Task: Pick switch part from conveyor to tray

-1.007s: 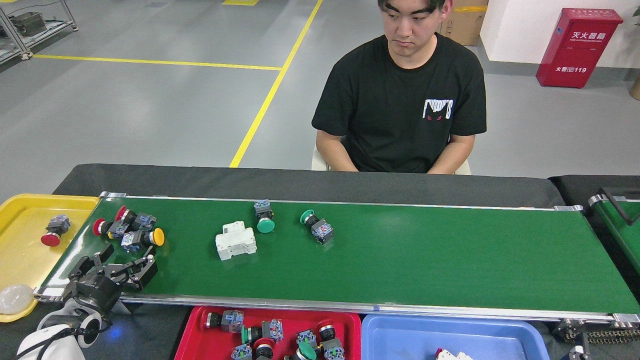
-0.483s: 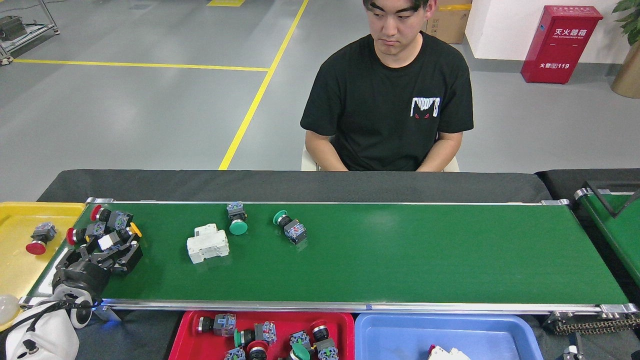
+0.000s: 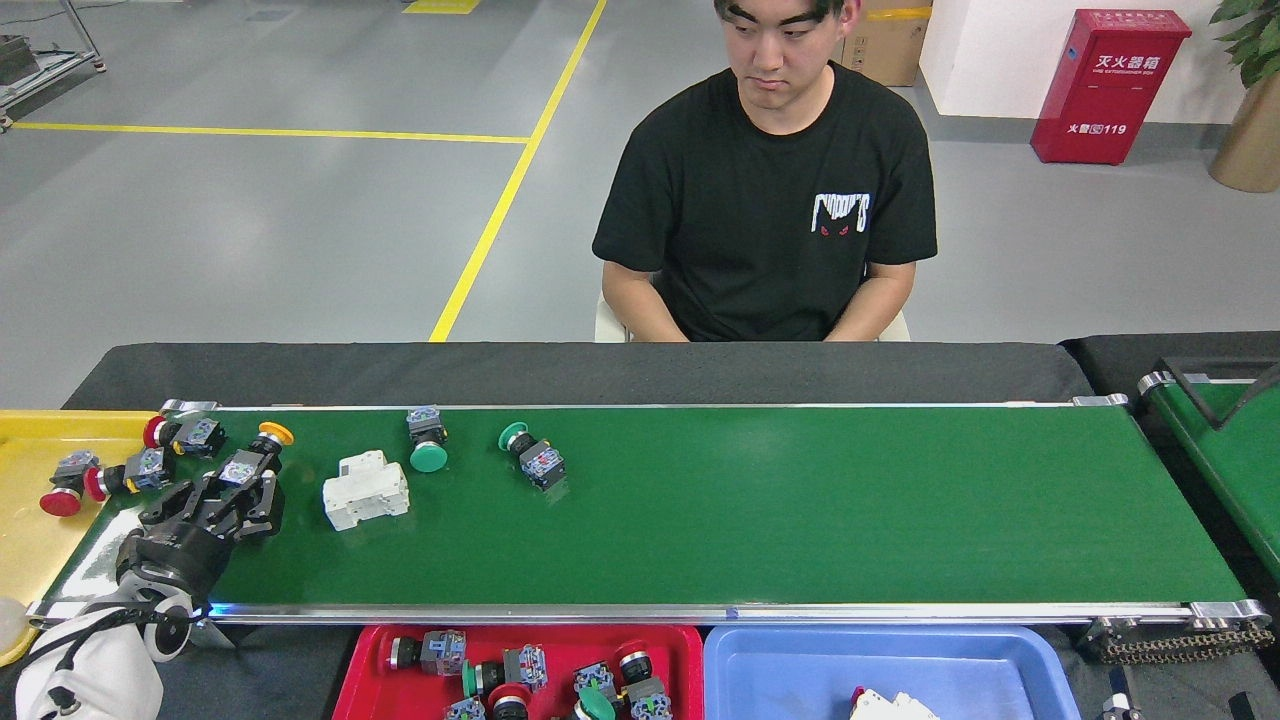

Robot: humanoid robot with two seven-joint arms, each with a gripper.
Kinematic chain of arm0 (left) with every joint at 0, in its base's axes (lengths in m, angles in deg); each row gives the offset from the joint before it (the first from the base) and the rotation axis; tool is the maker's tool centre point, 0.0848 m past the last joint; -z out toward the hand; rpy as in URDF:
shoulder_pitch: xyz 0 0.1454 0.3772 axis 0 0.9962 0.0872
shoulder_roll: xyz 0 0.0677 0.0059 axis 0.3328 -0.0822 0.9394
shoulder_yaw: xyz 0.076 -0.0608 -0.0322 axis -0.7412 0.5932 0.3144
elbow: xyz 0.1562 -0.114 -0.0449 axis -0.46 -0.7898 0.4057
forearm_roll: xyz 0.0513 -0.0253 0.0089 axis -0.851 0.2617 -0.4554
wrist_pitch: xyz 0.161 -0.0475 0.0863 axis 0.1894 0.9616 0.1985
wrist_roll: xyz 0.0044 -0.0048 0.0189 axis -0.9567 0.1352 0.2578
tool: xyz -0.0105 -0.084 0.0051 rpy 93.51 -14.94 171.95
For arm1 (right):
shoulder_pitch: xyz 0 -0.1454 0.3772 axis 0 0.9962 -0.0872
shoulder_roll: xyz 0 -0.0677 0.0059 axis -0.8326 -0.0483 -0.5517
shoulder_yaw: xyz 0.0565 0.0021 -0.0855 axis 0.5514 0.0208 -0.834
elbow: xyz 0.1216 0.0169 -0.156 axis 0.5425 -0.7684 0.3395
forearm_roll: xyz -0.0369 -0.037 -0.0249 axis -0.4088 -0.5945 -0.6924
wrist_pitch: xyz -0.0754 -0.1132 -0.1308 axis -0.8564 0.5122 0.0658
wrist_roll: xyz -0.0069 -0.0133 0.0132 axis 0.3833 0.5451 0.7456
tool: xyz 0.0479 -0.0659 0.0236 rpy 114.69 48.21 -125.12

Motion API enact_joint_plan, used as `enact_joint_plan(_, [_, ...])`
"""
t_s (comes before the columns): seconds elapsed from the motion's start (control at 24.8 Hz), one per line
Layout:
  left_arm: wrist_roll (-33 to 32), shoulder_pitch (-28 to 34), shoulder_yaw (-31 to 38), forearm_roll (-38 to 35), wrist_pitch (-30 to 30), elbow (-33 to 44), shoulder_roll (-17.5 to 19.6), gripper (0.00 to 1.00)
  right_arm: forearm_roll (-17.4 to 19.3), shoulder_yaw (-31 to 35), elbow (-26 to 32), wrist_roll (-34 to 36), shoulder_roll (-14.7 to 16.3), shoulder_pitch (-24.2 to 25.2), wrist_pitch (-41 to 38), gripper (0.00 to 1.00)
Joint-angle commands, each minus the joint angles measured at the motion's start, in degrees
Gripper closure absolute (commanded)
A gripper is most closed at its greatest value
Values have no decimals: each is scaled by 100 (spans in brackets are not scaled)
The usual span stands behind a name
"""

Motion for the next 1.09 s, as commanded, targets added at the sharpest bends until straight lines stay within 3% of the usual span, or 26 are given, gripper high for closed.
enact_joint_plan(0.0, [3, 190, 7, 95, -361, 669, 20, 92, 18, 6, 64, 26, -3, -27, -37, 0])
enact_joint_plan(0.2, [-94, 1158, -2, 377, -1152, 2182, -33, 92, 18, -11, 82, 26, -3, -45, -116, 0])
enact_joint_plan(0.44, [-613, 3135, -644, 394, -1152, 4001, -59, 83, 18, -47, 82, 26, -12, -36, -265, 0])
enact_joint_plan(0.52, [-621, 3583, -679, 429, -1152, 4484, -59, 74, 18, -73, 82, 17, -21, -27, -265, 0])
enact_joint_plan(0.64, [-674, 4084, -626, 447, -1152, 5108, -305, 13, 18, -178, 82, 9, -47, -9, -265, 0])
enact_joint_plan(0.68, [-665, 4172, -600, 465, -1152, 5179, -411, 3, 18, -178, 82, 9, -47, -9, -265, 0])
enact_joint_plan(0.85, [-665, 4304, -196, 482, -1152, 5258, -604, 0, 18, -205, 82, 9, -56, -1, -265, 0])
enact_joint_plan(0.97, [-665, 4322, 543, 482, -1152, 5205, -806, 0, 18, -257, 91, 9, -74, -1, -265, 0])
enact_joint_plan(1.05, [-656, 4322, 1290, 482, -1152, 5152, -1184, 0, 18, -257, 91, 9, -74, -1, -265, 0])
